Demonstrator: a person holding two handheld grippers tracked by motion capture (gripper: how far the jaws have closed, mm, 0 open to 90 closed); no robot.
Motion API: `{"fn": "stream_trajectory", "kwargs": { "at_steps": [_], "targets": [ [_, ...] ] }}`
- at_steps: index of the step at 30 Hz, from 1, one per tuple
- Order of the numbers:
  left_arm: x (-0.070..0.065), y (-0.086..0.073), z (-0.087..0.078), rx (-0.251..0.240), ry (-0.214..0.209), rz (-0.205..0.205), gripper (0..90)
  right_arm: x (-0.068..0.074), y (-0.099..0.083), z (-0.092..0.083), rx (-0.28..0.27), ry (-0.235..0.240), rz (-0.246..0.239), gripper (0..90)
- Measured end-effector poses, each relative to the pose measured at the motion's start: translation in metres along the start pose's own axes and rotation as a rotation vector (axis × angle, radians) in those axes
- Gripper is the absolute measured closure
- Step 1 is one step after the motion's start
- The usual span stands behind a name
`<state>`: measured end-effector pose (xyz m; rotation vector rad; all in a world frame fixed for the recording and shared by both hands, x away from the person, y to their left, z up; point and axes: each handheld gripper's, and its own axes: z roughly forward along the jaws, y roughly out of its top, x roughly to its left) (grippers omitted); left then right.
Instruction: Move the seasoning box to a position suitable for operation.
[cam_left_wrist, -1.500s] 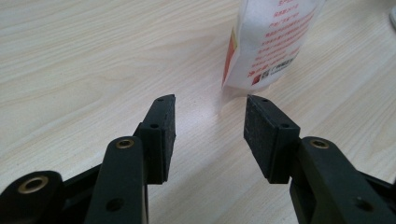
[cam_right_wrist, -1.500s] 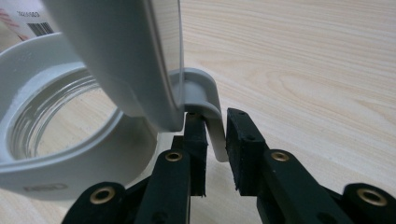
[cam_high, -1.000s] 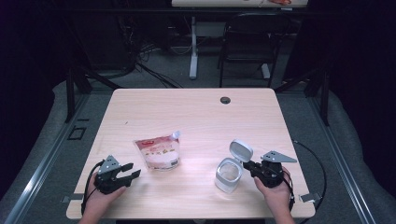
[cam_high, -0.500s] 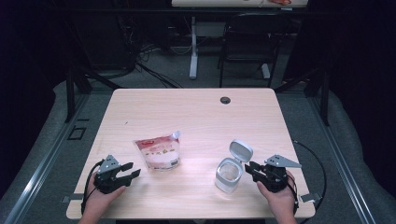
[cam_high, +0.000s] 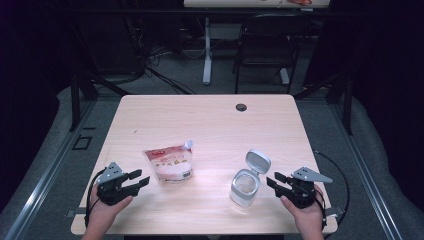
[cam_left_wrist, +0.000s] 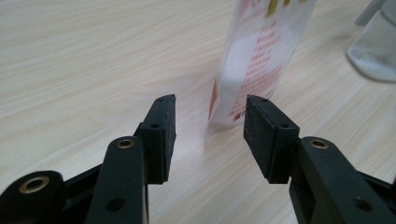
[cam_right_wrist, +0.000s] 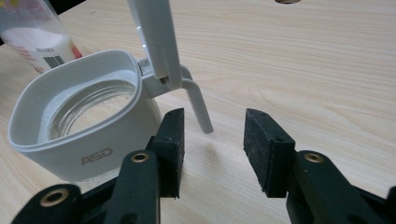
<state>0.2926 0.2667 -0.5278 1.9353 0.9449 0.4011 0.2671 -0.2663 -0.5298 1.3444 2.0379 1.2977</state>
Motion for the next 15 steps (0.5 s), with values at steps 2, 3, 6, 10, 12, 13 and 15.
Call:
{"fn": "stream_trajectory", "kwargs": {
  "at_steps": [2,3,6,10,12,13,15],
  "targets": [
    [-0.002,0.007,-0.002,-0.011,-0.006,0.008,53.0,-0.002,0.000,-0.001,-0.004,0.000,0.010,56.7],
    [-0.002,0.011,-0.003,-0.014,-0.013,0.013,51.7,-0.002,0.000,-0.002,-0.005,0.000,0.015,56.0],
    [-0.003,0.022,-0.003,-0.027,-0.029,0.009,48.7,-0.003,0.000,-0.005,-0.010,0.005,0.017,55.0],
    [-0.005,0.036,0.000,-0.023,-0.049,0.023,46.7,-0.004,-0.001,-0.007,-0.013,-0.002,0.021,54.1],
    [-0.005,0.041,0.003,-0.025,-0.056,0.017,46.3,-0.004,-0.001,-0.007,-0.011,-0.001,0.026,53.9],
    [-0.005,0.043,0.004,-0.027,-0.046,0.023,45.8,-0.004,-0.001,-0.007,-0.004,-0.003,0.022,54.0],
    [-0.006,0.047,0.007,-0.029,-0.050,0.021,45.9,-0.003,-0.002,-0.006,0.003,0.001,0.022,54.1]
  ]
}}
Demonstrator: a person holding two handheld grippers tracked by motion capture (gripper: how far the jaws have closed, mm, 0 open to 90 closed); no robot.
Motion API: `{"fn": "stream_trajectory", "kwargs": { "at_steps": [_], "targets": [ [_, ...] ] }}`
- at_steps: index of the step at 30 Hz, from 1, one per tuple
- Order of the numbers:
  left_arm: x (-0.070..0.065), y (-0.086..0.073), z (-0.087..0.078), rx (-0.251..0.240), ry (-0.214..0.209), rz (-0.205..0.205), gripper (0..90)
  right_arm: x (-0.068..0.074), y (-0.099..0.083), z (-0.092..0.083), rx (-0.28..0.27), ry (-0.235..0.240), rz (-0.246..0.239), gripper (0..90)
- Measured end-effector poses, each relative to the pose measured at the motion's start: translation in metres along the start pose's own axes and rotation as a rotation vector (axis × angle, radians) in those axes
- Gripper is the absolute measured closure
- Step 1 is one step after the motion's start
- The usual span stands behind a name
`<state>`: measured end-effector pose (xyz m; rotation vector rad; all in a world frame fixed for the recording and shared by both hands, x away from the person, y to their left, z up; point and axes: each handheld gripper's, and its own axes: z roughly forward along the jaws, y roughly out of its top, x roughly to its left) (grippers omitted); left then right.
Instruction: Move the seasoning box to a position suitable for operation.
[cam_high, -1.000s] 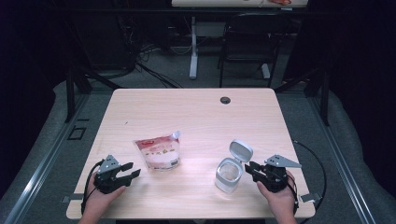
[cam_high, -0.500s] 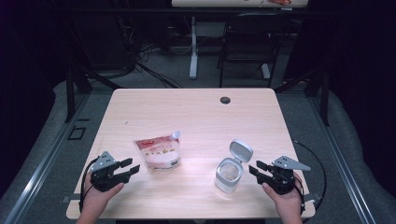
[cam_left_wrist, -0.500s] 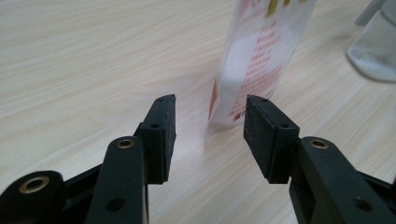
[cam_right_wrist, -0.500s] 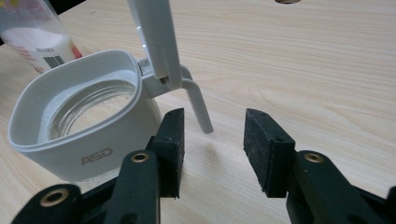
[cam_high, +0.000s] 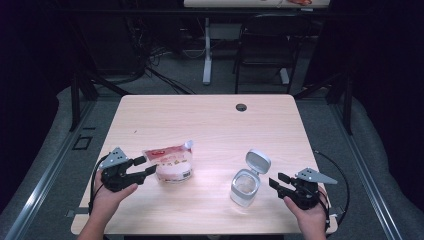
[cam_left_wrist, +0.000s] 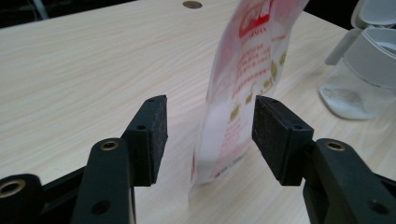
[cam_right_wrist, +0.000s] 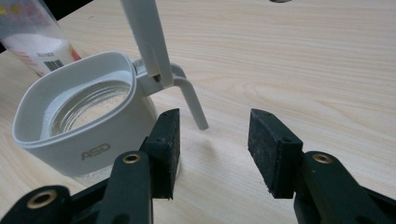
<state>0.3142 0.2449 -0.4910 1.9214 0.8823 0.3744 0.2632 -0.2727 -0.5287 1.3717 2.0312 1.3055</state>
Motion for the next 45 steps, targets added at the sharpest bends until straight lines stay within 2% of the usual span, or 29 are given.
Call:
{"fn": "stream_trajectory", "kwargs": {
  "at_steps": [4,6,10,14,16,20,24,27,33,35,45],
  "targets": [
    [0.000,0.010,0.004,0.005,-0.021,0.004,48.6,0.002,-0.002,0.002,0.016,0.001,-0.013,54.4],
    [-0.001,0.014,0.004,-0.010,-0.027,0.001,50.3,0.003,-0.002,0.002,0.012,0.002,-0.012,53.7],
    [-0.003,0.020,0.007,-0.012,-0.052,0.004,58.2,0.006,-0.002,0.000,0.006,-0.004,-0.020,53.0],
    [-0.003,0.020,0.009,0.000,-0.056,0.042,65.1,0.008,-0.005,-0.003,-0.001,0.010,-0.010,52.3],
    [-0.003,0.020,0.007,-0.006,-0.063,0.039,68.8,0.010,-0.006,-0.005,-0.012,0.024,-0.008,52.3],
    [-0.005,0.019,0.006,-0.005,-0.062,0.065,74.6,0.013,-0.007,-0.007,-0.014,0.024,-0.016,52.3],
    [-0.010,0.019,0.005,0.001,-0.079,0.090,81.1,0.011,-0.009,-0.004,0.001,0.020,-0.021,52.2],
    [-0.014,0.018,0.004,0.006,-0.089,0.115,85.5,0.006,-0.012,0.000,0.011,0.023,0.004,52.2],
    [-0.021,0.019,0.005,0.009,-0.084,0.156,89.5,-0.001,-0.014,-0.001,0.008,0.025,0.037,52.2],
    [-0.024,0.019,0.006,0.003,-0.070,0.164,90.0,-0.003,-0.015,-0.001,0.007,0.027,0.042,52.1],
    [-0.028,0.026,0.010,0.014,-0.062,0.156,90.0,-0.007,-0.016,-0.001,0.000,0.019,0.061,52.2]
  ]
}}
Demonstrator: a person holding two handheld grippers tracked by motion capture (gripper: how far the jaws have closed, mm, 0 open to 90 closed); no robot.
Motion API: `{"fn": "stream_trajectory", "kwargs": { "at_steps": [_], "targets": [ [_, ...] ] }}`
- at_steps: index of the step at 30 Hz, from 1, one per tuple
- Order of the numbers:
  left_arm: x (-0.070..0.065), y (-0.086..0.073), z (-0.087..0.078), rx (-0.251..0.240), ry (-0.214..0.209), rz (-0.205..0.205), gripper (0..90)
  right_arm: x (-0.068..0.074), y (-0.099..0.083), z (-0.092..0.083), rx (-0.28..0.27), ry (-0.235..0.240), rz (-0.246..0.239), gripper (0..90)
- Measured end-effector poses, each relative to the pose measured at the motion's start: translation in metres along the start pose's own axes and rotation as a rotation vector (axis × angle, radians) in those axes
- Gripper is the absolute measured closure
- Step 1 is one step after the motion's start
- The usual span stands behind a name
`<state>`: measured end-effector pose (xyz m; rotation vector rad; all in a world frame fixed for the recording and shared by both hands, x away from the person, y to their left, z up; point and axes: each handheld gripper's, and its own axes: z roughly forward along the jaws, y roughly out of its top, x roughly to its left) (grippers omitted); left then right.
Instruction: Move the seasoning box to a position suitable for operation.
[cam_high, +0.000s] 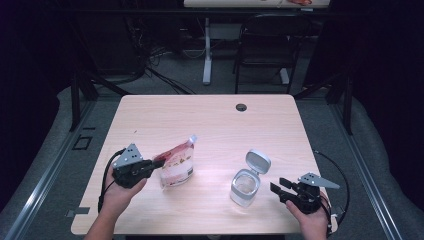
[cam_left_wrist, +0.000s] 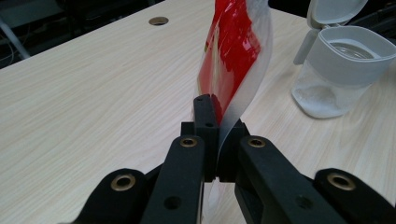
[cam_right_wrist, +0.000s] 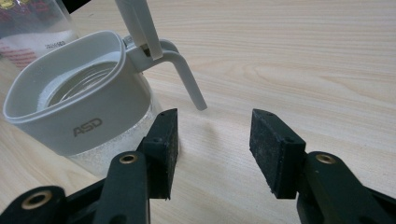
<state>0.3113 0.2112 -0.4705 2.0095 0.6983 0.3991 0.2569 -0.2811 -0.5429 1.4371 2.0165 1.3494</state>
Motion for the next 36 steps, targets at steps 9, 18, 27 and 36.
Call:
{"fn": "stream_trajectory", "kwargs": {
  "at_steps": [9,18,27,36],
  "targets": [
    [-0.009,0.008,0.007,0.003,-0.020,0.025,90.0,-0.003,-0.003,-0.004,-0.007,-0.002,0.015,52.1],
    [-0.022,0.017,0.017,0.005,-0.070,0.059,90.0,-0.005,-0.006,-0.011,-0.014,-0.015,0.036,52.2],
    [-0.041,0.025,0.030,-0.001,-0.137,0.092,90.0,-0.007,-0.008,-0.015,-0.025,-0.018,0.049,52.1],
    [-0.060,0.028,0.041,-0.011,-0.212,0.125,90.0,-0.007,-0.008,-0.015,-0.020,-0.020,0.045,52.2]
  ]
}}
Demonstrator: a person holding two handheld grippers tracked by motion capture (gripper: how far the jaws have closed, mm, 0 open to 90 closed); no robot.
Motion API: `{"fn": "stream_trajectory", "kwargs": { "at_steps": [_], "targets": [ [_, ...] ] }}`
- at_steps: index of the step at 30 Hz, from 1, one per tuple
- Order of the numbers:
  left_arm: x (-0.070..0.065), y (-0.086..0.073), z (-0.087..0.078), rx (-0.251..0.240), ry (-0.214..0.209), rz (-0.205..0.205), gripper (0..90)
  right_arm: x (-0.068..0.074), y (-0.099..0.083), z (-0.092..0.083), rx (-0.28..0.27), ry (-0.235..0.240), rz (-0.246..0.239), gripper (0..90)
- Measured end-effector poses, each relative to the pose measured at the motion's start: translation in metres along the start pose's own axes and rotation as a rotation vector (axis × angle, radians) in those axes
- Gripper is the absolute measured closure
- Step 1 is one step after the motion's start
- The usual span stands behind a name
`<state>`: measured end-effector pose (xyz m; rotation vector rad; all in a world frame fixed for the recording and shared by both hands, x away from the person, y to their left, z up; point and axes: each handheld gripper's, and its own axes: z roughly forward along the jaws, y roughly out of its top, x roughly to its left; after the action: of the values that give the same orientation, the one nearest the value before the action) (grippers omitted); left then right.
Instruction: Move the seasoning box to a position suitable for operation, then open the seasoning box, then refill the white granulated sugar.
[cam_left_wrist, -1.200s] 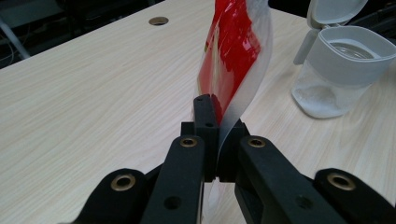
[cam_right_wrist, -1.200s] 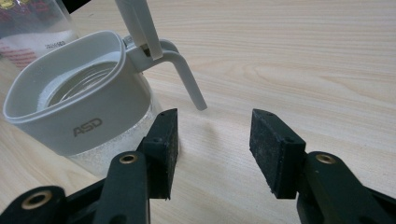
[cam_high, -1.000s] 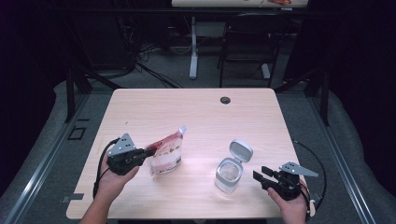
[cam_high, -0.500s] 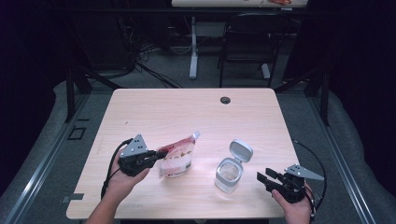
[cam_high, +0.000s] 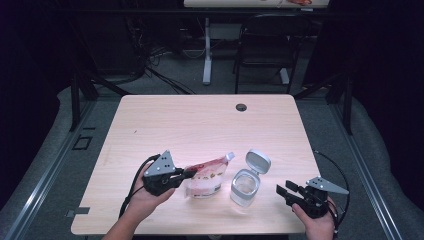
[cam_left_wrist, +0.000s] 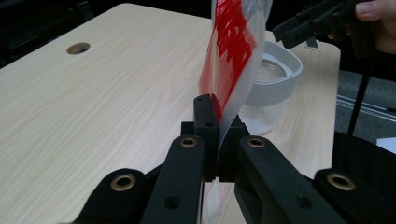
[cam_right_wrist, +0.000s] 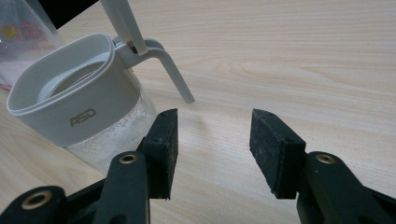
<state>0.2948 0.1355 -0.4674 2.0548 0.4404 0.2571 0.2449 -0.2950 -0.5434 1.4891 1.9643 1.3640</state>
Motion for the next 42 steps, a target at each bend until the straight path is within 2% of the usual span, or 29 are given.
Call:
{"fn": "stream_trajectory", "kwargs": {
  "at_steps": [3,7,11,13,14,17,19,22,25,28,32,35,37,40,42],
  "targets": [
    [0.001,-0.001,0.000,0.004,-0.020,0.002,90.0,0.000,0.000,0.000,-0.001,0.001,-0.002,52.1],
    [0.004,-0.005,-0.002,0.008,-0.040,-0.026,90.0,0.001,0.001,0.000,0.002,-0.002,-0.014,52.7],
    [0.008,-0.007,-0.005,0.017,-0.030,-0.027,88.5,0.002,0.001,0.001,0.007,0.009,-0.037,56.0],
    [0.009,-0.007,-0.008,0.018,-0.033,-0.035,85.0,0.003,0.002,0.001,0.018,0.012,-0.047,57.5],
    [0.010,-0.007,-0.009,0.017,-0.027,-0.035,84.4,0.005,0.002,0.002,0.023,0.009,-0.060,58.4],
    [0.010,-0.009,-0.010,0.009,-0.025,-0.045,81.6,0.011,0.005,0.003,0.049,-0.016,-0.138,61.9],
    [0.010,-0.010,-0.011,0.009,-0.015,-0.050,77.6,0.015,0.008,0.002,0.047,-0.018,-0.166,62.5],
    [0.011,-0.012,-0.014,0.004,0.002,-0.057,71.5,0.018,0.014,-0.001,0.022,-0.016,-0.171,61.4],
    [0.014,-0.015,-0.019,0.011,-0.009,-0.094,69.1,0.017,0.018,-0.003,0.000,-0.022,-0.149,58.5],
    [0.017,-0.019,-0.025,0.019,-0.004,-0.120,65.1,0.016,0.022,-0.001,0.014,-0.006,-0.142,57.5],
    [0.020,-0.025,-0.031,0.044,-0.001,-0.142,62.5,0.018,0.027,-0.002,0.054,0.016,-0.147,64.9],
    [0.021,-0.029,-0.034,0.051,0.006,-0.142,62.7,0.021,0.032,-0.004,0.046,0.002,-0.164,66.3],
    [0.021,-0.030,-0.035,0.049,0.011,-0.145,62.4,0.023,0.036,-0.007,0.045,0.007,-0.176,66.9],
    [0.020,-0.031,-0.036,0.057,0.020,-0.143,61.5,0.026,0.042,-0.009,0.058,0.041,-0.183,70.1],
    [0.019,-0.031,-0.036,0.060,0.026,-0.138,61.2,0.030,0.047,-0.011,0.059,0.036,-0.212,71.8]
  ]
}}
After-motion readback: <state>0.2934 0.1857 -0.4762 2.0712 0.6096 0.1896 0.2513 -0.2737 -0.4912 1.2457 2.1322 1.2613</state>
